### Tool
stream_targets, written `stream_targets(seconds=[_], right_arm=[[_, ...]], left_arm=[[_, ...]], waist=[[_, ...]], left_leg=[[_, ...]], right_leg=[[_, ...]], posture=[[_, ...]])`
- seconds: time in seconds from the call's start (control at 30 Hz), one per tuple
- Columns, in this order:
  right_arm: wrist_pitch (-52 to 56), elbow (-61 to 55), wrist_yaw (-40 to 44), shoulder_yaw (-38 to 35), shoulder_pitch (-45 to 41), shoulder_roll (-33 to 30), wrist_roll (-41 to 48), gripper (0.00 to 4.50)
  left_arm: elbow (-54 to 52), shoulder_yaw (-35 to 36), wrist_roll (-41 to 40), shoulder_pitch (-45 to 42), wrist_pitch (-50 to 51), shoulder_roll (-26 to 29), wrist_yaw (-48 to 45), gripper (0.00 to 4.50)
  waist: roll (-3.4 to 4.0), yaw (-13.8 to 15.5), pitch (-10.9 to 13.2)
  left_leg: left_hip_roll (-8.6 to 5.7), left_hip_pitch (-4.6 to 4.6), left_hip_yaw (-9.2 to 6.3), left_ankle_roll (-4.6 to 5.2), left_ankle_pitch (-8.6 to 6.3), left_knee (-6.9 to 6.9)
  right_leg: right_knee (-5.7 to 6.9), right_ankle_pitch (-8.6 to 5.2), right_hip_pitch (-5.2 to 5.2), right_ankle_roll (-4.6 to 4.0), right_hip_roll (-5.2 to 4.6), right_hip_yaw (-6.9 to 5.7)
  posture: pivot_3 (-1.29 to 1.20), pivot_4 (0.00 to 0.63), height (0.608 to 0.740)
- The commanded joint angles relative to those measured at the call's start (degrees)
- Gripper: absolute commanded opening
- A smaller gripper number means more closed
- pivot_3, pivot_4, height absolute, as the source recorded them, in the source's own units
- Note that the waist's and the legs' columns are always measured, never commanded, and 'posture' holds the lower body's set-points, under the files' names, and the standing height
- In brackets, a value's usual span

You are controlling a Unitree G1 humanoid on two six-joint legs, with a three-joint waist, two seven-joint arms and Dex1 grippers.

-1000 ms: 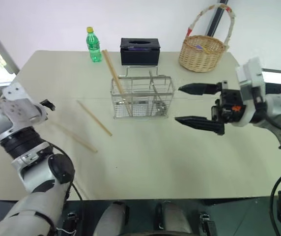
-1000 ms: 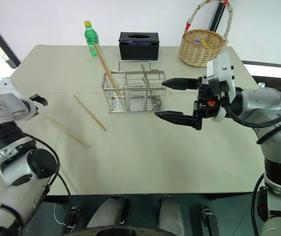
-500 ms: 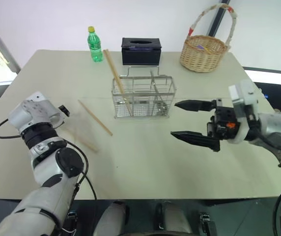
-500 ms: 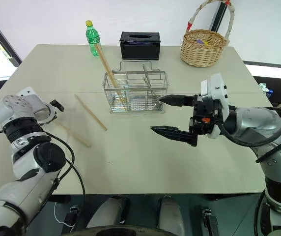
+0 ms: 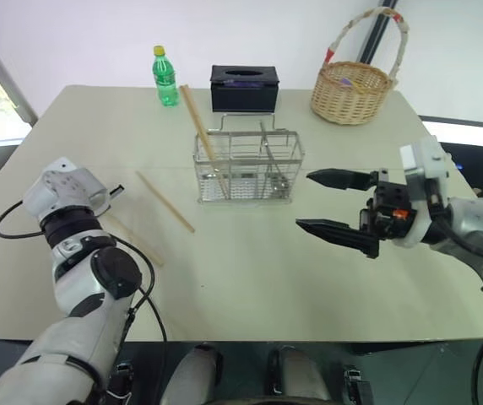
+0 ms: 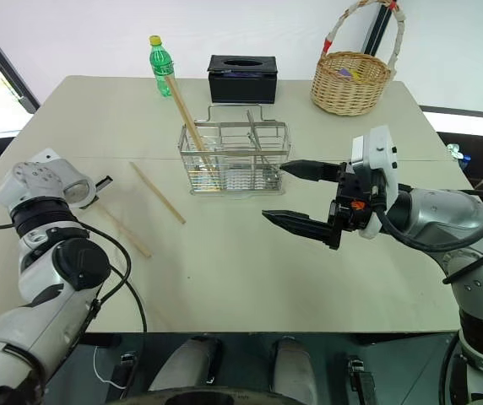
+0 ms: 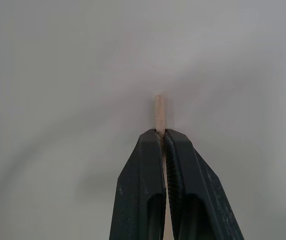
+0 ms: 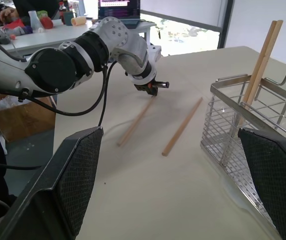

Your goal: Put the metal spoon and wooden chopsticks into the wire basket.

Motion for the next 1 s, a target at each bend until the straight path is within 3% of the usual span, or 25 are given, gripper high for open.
stream_targets(seconds=[0.03, 0.17, 0.3, 0.47, 0.57, 0.73, 1.0], right_arm=[[-1.3, -0.98, 0.03, -1.59, -0.7, -0.65, 0.66, 4.5], [-1.47, -0.22, -0.07, -0.88, -1.41, -0.42, 0.43, 4.5], [-1.4, 0.26, 0.01, -0.37, -1.81, -0.34, 0.21, 4.5], [-1.21, 0.4, -0.03, -0.5, -1.89, -0.62, 0.2, 4.5], [-1.17, -0.01, -0.66, -0.62, -1.52, -0.37, 0.3, 4.5], [-1.5, -1.68, -1.92, -0.8, 0.27, 0.21, 0.36, 4.5], [-2.12, -3.51, -5.58, -2.04, 2.47, 1.37, 0.74, 4.5]], left_arm=[[0.05, -0.34, -1.4, -1.02, -0.7, 1.06, -0.03, 0.04], [-0.85, -4.77, -1.8, -1.68, -4.69, 4.42, -5.61, 0.04], [1.48, -8.66, -2.27, -3.07, -16.1, 9.98, -13.86, 0.04], [3.42, -5.99, -11.08, -11.02, -28.46, 13.13, -25.76, 0.04], [3.69, -4.19, -17.25, -16.0, -30.29, 12.84, -30.09, 0.04], [0.56, -8.96, -22.89, -21.01, -28.17, 9.82, -37.48, 0.04], [-4.69, -21.26, -21.77, -20.07, -28.39, 5.65, -45.42, 0.04]], waist=[[0.0, 0.01, 0.0], [-0.04, -0.08, 0.02], [-0.05, -0.2, 0.02], [-0.14, 0.15, -0.01], [-0.2, 0.08, -0.04], [-0.18, -0.14, -0.04], [-0.14, -0.28, -0.01]], left_leg=[[0.0, 0.0, 0.0, 0.01, 0.0, 0.0], [0.02, -0.02, 0.0, 0.04, 0.03, 0.0], [0.03, -0.06, 0.01, -0.12, 0.16, -0.02], [0.02, -0.18, -0.05, -0.03, 0.11, 0.05], [-0.02, -0.25, -0.1, 0.08, 0.07, 0.14], [-0.07, -0.21, -0.05, 0.19, 0.04, 0.12], [-0.01, -0.18, -0.05, 0.2, 0.04, 0.12]], right_leg=[[0.0, 0.0, 0.0, 0.0, 0.0, 0.0], [0.0, 0.0, -0.04, 0.0, 0.02, 0.0], [0.0, 0.0, -0.09, -0.01, 0.03, 0.01], [-0.03, 0.0, -0.09, -0.01, -0.01, -0.07], [-0.1, 0.01, -0.06, 0.0, -0.08, -0.13], [-0.09, 0.02, -0.04, 0.02, -0.13, -0.12], [-0.06, 0.02, -0.05, 0.02, -0.01, -0.09]], posture=[[0.0, 0.15, 0.661], [0.0, 0.15, 0.661], [0.0, 0.15, 0.661], [0.0, 0.15, 0.661], [0.0, 0.15, 0.661], [0.0, 0.15, 0.661], [0.0, 0.15, 0.661]])
